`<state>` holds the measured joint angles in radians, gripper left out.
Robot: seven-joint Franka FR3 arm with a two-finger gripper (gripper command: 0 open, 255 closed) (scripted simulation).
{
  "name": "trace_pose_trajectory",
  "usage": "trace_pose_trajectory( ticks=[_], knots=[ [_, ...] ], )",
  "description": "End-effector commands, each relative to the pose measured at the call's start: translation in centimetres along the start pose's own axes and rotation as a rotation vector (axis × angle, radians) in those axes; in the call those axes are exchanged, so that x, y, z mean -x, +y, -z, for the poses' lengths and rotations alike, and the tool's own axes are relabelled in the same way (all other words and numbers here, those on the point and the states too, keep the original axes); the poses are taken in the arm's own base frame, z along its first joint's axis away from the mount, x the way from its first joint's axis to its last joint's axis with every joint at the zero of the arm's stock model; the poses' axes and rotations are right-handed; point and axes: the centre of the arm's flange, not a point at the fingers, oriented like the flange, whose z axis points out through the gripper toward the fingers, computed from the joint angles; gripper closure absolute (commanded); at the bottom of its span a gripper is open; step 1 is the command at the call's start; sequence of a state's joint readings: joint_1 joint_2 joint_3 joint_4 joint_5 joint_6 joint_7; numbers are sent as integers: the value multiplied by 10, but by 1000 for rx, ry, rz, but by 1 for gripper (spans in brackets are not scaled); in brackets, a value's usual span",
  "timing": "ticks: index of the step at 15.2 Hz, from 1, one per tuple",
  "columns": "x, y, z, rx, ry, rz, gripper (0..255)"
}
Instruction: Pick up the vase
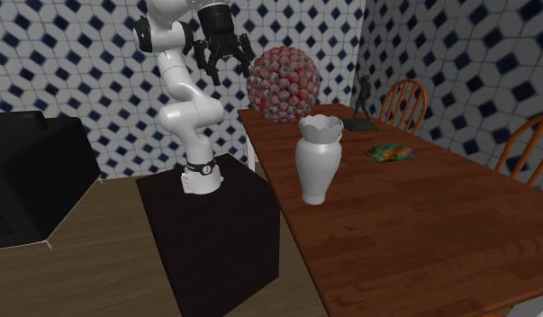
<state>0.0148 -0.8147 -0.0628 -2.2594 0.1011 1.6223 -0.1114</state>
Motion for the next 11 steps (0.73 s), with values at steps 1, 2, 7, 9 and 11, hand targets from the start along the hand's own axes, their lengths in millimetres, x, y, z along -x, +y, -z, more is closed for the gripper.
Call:
trace_pose_trajectory(
  ticks=[1, 2, 7, 9, 11],
  knots=[
    [0, 0, 0, 0, 0, 0, 0],
    [-7, -6, -9, -9, -3, 7, 0],
    [-42, -36, -53, -53, -20, 40, 0],
    [-56, -49, -71, -70, -27, 54, 0],
    [-69, -62, -88, -88, -33, 67, 0]
  ],
)
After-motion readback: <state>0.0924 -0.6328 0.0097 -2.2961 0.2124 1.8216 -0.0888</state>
